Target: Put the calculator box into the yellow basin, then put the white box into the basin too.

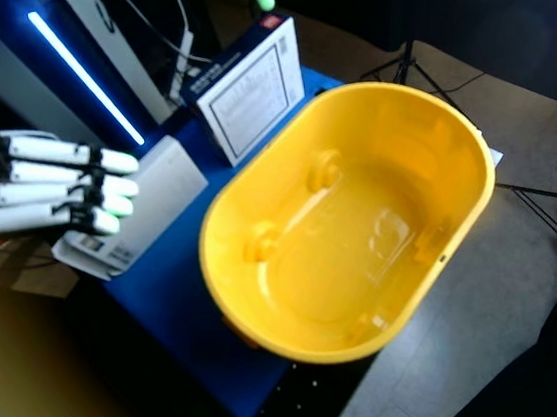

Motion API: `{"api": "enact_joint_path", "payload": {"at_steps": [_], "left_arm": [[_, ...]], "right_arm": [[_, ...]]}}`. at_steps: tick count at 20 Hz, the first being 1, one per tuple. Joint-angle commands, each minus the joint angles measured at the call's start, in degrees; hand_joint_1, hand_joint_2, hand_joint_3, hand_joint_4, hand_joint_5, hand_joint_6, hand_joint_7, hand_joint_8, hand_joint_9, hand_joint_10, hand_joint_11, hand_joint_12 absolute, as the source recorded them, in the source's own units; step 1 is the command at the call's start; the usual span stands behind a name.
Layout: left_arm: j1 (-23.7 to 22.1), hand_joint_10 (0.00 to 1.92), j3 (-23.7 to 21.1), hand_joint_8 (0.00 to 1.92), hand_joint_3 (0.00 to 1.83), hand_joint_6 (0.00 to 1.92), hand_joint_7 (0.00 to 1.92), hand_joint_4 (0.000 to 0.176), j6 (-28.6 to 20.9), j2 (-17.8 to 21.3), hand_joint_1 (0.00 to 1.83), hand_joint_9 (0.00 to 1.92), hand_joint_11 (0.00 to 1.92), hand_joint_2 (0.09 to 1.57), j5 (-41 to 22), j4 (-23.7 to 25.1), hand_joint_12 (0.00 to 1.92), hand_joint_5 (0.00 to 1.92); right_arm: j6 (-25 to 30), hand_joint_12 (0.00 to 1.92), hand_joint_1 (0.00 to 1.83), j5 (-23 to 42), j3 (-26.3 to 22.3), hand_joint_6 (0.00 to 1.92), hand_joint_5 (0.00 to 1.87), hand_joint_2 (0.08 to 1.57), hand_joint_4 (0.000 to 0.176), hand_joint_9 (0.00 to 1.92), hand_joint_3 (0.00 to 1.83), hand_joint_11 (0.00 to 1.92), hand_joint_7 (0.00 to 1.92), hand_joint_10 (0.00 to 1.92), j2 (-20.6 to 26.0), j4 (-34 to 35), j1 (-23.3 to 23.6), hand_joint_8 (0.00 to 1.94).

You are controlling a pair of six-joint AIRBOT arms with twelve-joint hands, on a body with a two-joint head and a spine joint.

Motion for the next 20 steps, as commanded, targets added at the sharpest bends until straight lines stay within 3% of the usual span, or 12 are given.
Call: {"api": "enact_joint_path", "payload": {"at_steps": [1,2,3,7,8,9,11,13,15,17,18,20], "left_arm": [[-0.5,0.1,-0.1,0.0,0.13,0.01,0.28,0.0,0.4,0.3,0.84,0.19,0.0,0.69,3.0,-1.7,1.03,0.37],[-0.5,0.07,-0.1,0.0,0.1,0.0,0.24,0.0,0.7,0.3,0.83,0.14,0.0,0.71,3.1,-1.6,0.92,0.35],[-0.5,0.06,-0.1,0.0,0.08,0.0,0.24,0.0,2.7,0.3,0.79,0.15,0.0,0.73,3.1,-3.2,0.96,0.34],[-0.6,0.04,-0.1,0.01,0.06,0.01,0.24,0.0,3.0,-0.4,0.82,0.16,0.0,0.75,3.5,-3.4,0.81,0.34],[-0.6,0.02,-0.1,0.0,0.04,0.0,0.23,0.0,3.0,-0.4,0.81,0.17,0.0,0.75,3.5,-3.7,0.66,0.3],[-0.6,0.02,-0.1,0.0,0.03,0.01,0.24,0.0,3.0,-0.4,0.87,0.17,0.0,0.75,3.5,-4.0,0.71,0.32],[-0.6,0.01,-0.1,0.0,0.03,0.01,0.22,0.0,3.0,-0.6,0.78,0.17,0.0,0.78,3.3,-5.1,0.86,0.34],[-0.1,0.01,-0.3,0.0,0.02,0.0,0.21,0.0,3.0,-0.6,0.81,0.17,0.0,0.77,3.1,-5.9,0.88,0.35],[0.9,0.01,-0.3,0.0,0.02,0.0,0.18,0.0,3.0,-0.6,0.82,0.14,0.0,0.8,3.1,-6.5,0.68,0.28],[1.6,0.03,-0.3,0.01,0.01,0.01,0.24,0.0,3.0,-1.0,0.8,0.2,0.0,0.82,3.1,-7.0,1.07,0.35],[1.9,0.02,-0.3,0.0,0.01,0.01,0.24,0.0,3.0,-1.2,0.8,0.2,0.0,0.82,3.1,-7.4,1.0,0.33],[3.1,0.03,-0.3,0.01,0.0,0.01,0.29,0.0,3.0,-1.6,0.81,0.24,0.0,0.81,3.3,-8.2,1.12,0.36]], "right_arm": [[0.2,1.45,0.73,3.3,0.2,0.1,0.52,1.07,0.0,0.34,0.0,0.06,0.55,0.75,0.0,3.2,0.5,0.18],[0.2,1.44,0.72,3.3,0.2,0.1,0.53,1.07,0.0,0.37,0.0,0.1,0.57,0.74,0.0,3.2,0.5,0.18],[0.2,1.44,0.73,3.3,0.3,0.1,0.54,1.06,0.0,0.37,0.0,0.12,0.58,0.73,-0.1,3.2,0.5,0.18],[0.2,1.39,0.75,3.3,0.1,0.06,0.54,1.02,0.0,0.4,0.0,0.11,0.59,0.66,-0.3,3.2,0.5,0.13],[0.2,1.39,0.74,3.2,0.0,0.06,0.54,1.02,0.0,0.39,0.0,0.09,0.59,0.65,-0.3,3.2,0.5,0.12],[0.2,1.4,0.75,2.9,0.0,0.04,0.53,1.02,0.0,0.37,0.0,0.04,0.58,0.64,-0.3,3.2,0.5,0.1],[0.2,1.51,0.74,2.4,-0.4,0.02,0.52,1.03,0.0,0.3,0.0,0.01,0.56,0.72,-0.4,3.2,-0.1,0.06],[0.8,1.47,0.68,2.3,-0.7,0.01,0.51,1.04,0.0,0.3,0.01,0.03,0.56,0.72,-0.5,3.5,-1.4,0.05],[1.4,1.48,0.65,2.2,-0.7,0.0,0.46,1.06,0.0,0.26,0.01,0.0,0.51,0.7,-0.9,3.8,-3.0,0.03],[1.4,1.48,0.66,2.2,-0.7,0.0,0.46,1.06,0.0,0.25,0.0,0.0,0.53,0.74,-1.4,4.7,-4.9,0.03],[1.4,1.48,0.64,2.2,-0.6,0.0,0.43,1.07,0.0,0.2,0.0,0.0,0.51,0.8,-1.7,5.1,-5.6,0.02],[1.4,1.46,0.61,2.2,-0.2,0.0,0.38,1.06,0.0,0.12,0.0,0.0,0.44,0.76,-2.4,6.1,-6.7,0.0]]}}
